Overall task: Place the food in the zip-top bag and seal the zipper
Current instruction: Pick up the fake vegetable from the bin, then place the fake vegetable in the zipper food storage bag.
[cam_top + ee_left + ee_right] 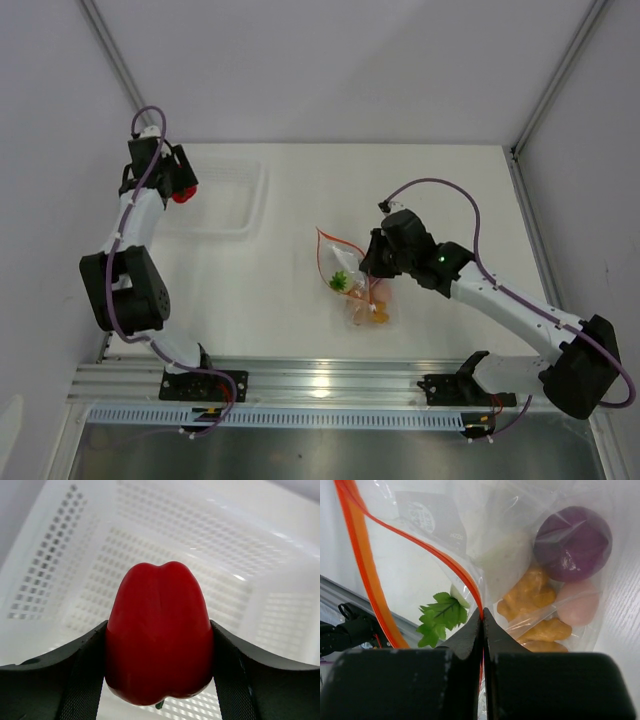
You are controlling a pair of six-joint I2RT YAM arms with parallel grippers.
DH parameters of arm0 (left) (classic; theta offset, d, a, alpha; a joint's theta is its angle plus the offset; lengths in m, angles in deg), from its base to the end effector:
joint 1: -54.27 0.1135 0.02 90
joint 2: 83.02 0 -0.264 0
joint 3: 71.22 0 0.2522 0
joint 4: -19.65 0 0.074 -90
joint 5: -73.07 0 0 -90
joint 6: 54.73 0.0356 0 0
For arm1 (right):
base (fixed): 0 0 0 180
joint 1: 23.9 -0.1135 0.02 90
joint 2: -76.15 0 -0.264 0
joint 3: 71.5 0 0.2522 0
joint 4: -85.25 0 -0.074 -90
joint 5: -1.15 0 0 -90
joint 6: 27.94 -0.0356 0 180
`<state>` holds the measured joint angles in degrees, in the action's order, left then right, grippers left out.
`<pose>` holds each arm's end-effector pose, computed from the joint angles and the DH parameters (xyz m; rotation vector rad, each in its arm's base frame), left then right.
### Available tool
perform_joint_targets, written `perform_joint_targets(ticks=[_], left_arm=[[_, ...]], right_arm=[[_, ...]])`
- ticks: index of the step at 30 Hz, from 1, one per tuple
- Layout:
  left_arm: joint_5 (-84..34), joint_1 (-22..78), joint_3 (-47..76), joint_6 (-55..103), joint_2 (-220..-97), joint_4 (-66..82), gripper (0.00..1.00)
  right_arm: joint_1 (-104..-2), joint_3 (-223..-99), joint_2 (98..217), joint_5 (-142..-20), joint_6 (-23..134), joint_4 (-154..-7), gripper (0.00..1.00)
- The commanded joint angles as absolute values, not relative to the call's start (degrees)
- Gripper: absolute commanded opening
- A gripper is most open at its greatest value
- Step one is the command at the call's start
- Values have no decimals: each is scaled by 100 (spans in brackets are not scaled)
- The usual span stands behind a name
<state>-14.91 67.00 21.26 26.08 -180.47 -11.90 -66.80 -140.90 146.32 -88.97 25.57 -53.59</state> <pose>0.3836 0.0879 0.2882 -0.4392 2.1646 0.0733 0.1936 0.1798 0.2852 -0.1335 2.4038 0.6838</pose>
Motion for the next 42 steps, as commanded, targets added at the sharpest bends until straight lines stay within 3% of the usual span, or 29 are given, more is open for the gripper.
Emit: perform_joint_targets(ticks=[1,12,21,27,37,42], left_arm=[[-2412,6508,1840,1894,-17435,-1073,1],[-5048,5657,-216,662,-15089,280,1],[-5797,4040,-1622,-84,-13049,1324,1],[-5368,2556,-1177,512,-13109,642,1],[-5253,1746,-842,-375,-14223,994,1],[-4839,1420,151,-558,-14858,-596,1]], right_arm=[[-6653,-14668,14646,-9262,2488,-4971,0],[-6644,-15477,15024,-9772,2392,-3863,0],[-6662,-15610,14875,-10133,2304,-3344,0],[-6820,-15636,14655,-10177,2032,-3204,0],[-7101,-15927,14708,-10511,1900,-2939,0],[-7417,-15900,14708,-11037,1961,-2975,0]])
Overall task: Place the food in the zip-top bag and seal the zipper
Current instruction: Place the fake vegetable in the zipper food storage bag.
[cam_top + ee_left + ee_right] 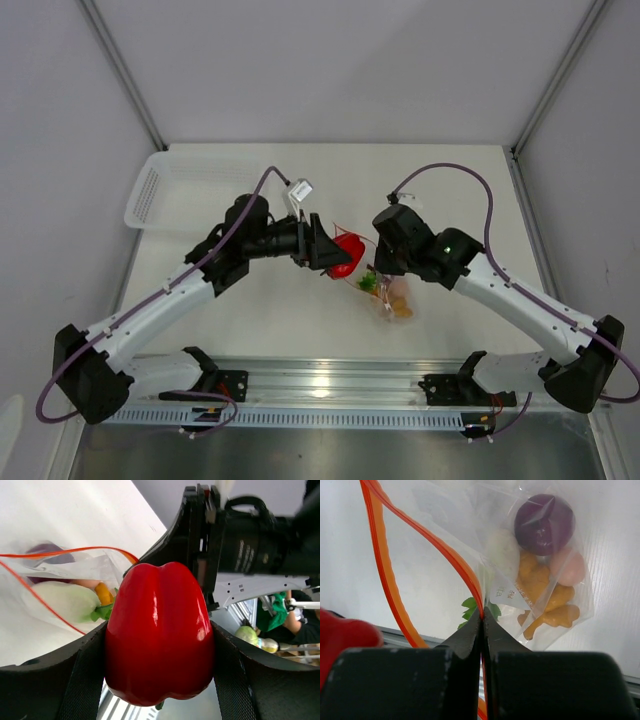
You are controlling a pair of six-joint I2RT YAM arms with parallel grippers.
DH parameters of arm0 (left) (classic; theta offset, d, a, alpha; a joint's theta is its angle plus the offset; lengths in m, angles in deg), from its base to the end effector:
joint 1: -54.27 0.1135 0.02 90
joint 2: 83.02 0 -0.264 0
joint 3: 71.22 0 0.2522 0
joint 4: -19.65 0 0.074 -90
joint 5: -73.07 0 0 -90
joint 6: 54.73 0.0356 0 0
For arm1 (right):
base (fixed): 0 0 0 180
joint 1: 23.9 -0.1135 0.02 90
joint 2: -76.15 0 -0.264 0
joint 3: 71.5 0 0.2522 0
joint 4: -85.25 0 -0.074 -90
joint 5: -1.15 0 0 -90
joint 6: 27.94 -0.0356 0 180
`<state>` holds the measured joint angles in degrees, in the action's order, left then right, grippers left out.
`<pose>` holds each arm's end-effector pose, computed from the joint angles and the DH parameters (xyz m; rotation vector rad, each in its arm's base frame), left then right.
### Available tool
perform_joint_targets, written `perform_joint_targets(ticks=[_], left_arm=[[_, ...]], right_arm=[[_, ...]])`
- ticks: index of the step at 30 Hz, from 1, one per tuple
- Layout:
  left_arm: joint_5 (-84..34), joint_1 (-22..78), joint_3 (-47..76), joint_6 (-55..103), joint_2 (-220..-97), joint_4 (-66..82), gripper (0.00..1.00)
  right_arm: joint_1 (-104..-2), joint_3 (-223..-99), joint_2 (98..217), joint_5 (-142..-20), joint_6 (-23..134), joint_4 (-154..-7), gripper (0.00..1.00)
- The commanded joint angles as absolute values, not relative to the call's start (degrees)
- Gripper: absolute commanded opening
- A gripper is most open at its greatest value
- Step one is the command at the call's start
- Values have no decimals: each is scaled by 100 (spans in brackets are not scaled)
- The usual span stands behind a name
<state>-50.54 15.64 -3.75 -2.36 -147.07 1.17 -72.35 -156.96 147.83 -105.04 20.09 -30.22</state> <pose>0.1879 -0.1754 0.3390 0.4805 1.9964 -1.4220 0.1735 0.1808 0.3404 -0.0144 2.4440 0.3731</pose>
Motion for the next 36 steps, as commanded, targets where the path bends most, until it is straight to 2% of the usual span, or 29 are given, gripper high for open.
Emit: perform_joint_targets(ticks=[1,7,12,16,23,32,33,36], left_arm=[[-4822,1411,169,-629,-14928,-668,1],[-4507,1393,301,-700,-15228,-1336,1],[-4707,1384,406,-1165,-15701,-1591,1],[-5033,1332,187,-1658,-15702,-888,1],[-4163,1261,1073,-1807,-16299,-2625,1],[-3654,1156,1092,-2440,-16151,-2602,1],[-3653,1156,1022,-2458,-16133,-2393,1],[-3758,1156,707,-2730,-16019,-1945,13]], right_arm=[[-7444,-15883,14690,-11099,1979,-3018,0],[-7523,-15698,14497,-11249,2023,-3256,0],[-7550,-15637,14418,-11206,2093,-3431,0],[-7576,-15593,14426,-11118,2093,-3414,0],[-7725,-15391,14224,-10925,2207,-3774,0],[-7822,-15311,14286,-10766,2014,-3950,0],[-7813,-15320,14277,-10749,1996,-3950,0],[-7813,-15346,14242,-10687,1926,-3968,0]])
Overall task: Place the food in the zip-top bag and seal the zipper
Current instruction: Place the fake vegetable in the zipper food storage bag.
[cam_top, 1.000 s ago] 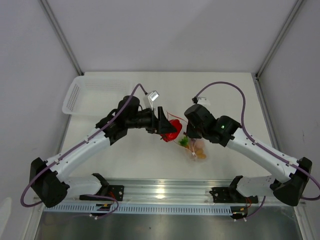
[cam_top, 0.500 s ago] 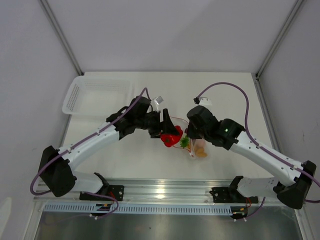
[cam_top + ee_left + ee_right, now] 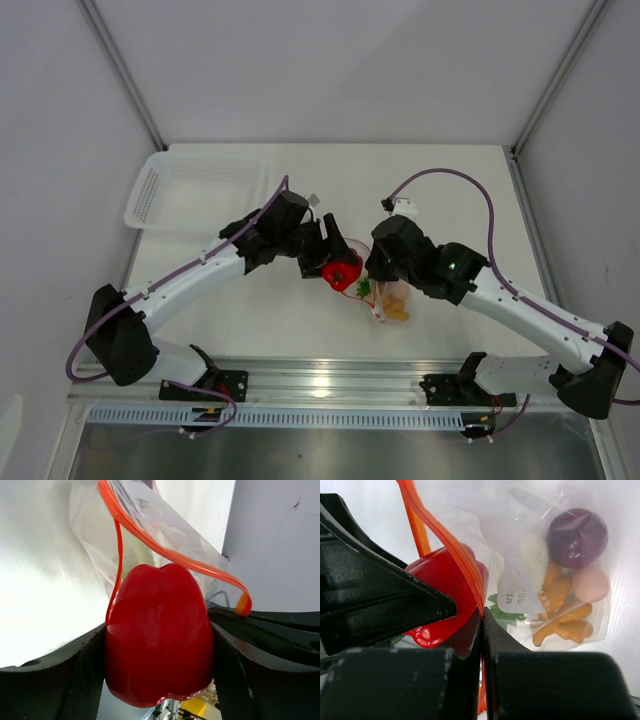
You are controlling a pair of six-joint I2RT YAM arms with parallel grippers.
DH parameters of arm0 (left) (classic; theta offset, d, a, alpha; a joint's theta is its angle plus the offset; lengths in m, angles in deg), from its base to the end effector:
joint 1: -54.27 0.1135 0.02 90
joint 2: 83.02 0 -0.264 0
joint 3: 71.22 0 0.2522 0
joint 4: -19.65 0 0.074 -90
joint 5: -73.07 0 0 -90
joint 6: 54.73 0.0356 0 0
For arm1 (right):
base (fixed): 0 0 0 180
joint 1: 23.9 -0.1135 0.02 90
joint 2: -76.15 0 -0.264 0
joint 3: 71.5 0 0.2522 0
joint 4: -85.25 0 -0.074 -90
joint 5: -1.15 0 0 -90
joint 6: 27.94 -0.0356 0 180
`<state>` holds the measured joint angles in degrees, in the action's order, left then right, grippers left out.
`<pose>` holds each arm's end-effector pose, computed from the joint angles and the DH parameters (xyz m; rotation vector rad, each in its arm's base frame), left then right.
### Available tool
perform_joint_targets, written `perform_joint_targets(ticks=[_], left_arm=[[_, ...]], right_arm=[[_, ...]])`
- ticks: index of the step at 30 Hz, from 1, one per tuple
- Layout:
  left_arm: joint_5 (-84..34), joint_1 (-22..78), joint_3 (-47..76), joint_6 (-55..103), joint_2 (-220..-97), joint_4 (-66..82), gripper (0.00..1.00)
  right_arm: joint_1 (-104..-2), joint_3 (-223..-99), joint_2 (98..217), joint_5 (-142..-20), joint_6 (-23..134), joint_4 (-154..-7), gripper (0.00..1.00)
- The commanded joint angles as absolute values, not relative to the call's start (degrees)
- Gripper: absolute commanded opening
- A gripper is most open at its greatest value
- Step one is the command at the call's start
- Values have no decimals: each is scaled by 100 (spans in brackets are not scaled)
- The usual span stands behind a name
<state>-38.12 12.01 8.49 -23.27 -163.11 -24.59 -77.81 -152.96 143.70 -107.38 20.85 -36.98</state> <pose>0.2156 -0.2133 0.2966 -0.1709 2.6664 -1.1758 0.1515 0.1886 0.3435 -0.0968 2.3330 0.4757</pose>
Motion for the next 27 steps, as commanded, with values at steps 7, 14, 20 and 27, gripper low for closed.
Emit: perform_joint_targets(ticks=[7,14,20,27], left_arm=[[-3785,1147,670,-2942,-15922,-1775,39],[-3504,1103,767,-2915,-15922,-2083,65],[-3434,1024,907,-3038,-16044,-2162,72],[-2959,945,1189,-3232,-16063,-2690,98]], right_arm=[[-7822,-15347,14286,-10555,1786,-3968,0],[-7840,-15373,14251,-10538,1715,-3977,0],[-7831,-15461,14259,-10520,1733,-3915,0],[-7831,-15470,14224,-10555,1724,-3845,0]])
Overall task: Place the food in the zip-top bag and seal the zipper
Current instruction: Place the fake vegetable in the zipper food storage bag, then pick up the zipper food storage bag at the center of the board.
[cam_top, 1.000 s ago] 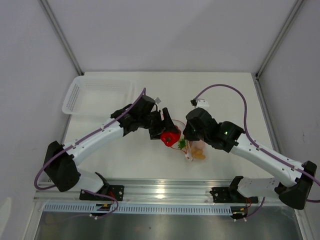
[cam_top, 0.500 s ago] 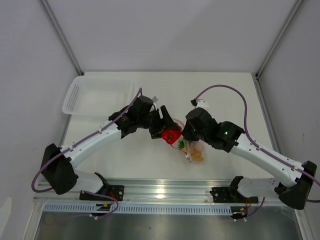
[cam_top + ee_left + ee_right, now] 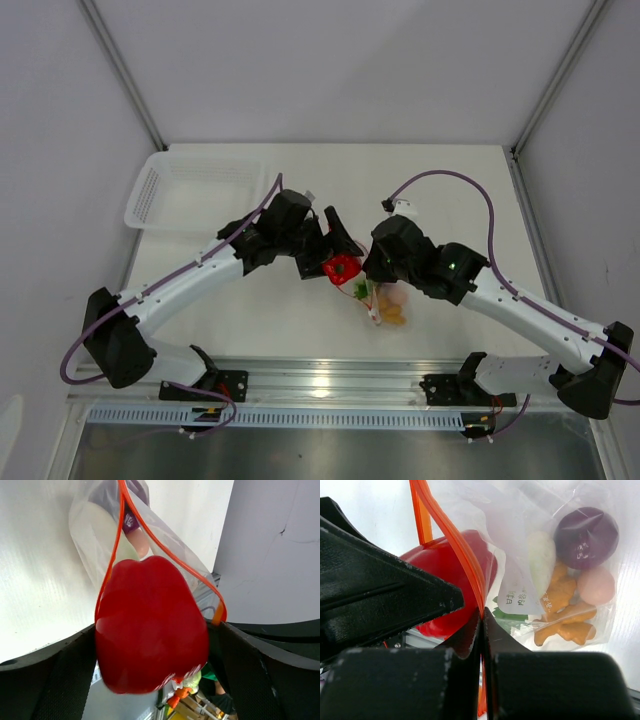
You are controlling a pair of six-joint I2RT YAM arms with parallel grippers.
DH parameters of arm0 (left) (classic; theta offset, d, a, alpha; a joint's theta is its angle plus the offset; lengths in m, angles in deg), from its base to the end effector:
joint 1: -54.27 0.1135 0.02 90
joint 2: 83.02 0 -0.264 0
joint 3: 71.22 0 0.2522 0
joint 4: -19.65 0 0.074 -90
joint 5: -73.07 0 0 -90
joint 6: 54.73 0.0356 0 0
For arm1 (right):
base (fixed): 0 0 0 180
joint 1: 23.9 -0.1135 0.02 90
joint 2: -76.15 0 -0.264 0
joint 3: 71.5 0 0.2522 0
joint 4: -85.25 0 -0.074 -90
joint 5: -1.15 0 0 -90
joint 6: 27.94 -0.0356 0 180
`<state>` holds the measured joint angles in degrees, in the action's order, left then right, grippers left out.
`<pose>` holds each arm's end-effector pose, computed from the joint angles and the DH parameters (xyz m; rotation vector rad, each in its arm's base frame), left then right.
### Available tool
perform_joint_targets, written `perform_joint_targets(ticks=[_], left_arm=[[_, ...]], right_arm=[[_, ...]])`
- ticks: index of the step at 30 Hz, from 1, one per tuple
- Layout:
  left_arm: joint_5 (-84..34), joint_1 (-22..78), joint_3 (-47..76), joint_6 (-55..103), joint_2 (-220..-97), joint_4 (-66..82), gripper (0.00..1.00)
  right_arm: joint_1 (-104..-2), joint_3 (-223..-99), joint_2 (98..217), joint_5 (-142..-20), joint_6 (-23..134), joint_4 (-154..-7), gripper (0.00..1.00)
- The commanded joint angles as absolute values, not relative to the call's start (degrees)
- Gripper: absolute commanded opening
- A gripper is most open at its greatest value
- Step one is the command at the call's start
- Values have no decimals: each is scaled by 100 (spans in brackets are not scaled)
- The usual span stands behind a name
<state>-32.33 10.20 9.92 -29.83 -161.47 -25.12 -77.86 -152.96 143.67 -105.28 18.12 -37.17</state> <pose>0.2086 -0.2151 0.3114 -0.3241 2.6108 -1.1568 0.1506 0.1898 0.3436 -0.0605 2.3549 0.5363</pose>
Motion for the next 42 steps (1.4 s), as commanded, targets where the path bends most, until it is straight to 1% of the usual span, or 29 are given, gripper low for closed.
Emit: perform_joint_targets(ticks=[1,12,15,18,19,21,23,26,29,32,34,36,38,40,42], left_arm=[[-2941,936,1180,-3240,-16054,-2699,100],[-2810,918,1048,-3091,-15870,-2681,100],[-2616,910,760,-2942,-15423,-2419,99],[-2134,918,223,-2714,-14492,-1988,100],[-1985,918,117,-2496,-13924,-1891,100],[-1511,910,-217,-2240,-13358,-1619,98],[-1333,910,-488,-1818,-12613,-1277,97],[-1507,910,-561,-1274,-12144,-1091,98],[-1823,910,-394,-781,-12212,-1204,98],[-2132,910,-446,-429,-12222,-1170,97],[-2404,918,-744,-149,-12134,-908,98],[-2501,910,-920,-33,-12046,-914,97],[-2694,910,-1209,64,-11976,-932,95],[-3026,910,-1560,116,-11836,-731,93],[-3117,918,-1676,117,-11748,-669,93]], right_arm=[[-7831,-15470,14233,-10555,1733,-3845,0],[-7831,-15461,14145,-10617,1733,-3757,0],[-7787,-15487,14084,-10669,1785,-3661,0],[-7673,-15697,14075,-10748,1908,-3363,0],[-7655,-15785,14083,-10809,1978,-3248,0],[-7576,-16074,14075,-10950,2066,-3011,0],[-7445,-16277,14075,-10916,2172,-2896,0],[-7418,-16760,14075,-10775,2329,-2965,0],[-7400,-16876,14031,-10503,2470,-3158,0],[-7286,-16490,13961,-9924,2637,-3456,0],[-7172,-16087,13899,-9668,2621,-3485,0],[-7163,-15753,13794,-9685,2454,-3528,0],[-7128,-15244,13636,-9694,2287,-3563,0],[-7101,-14970,13565,-9642,2102,-3607,0],[-7101,-14723,13495,-9589,2049,-3695,0]])
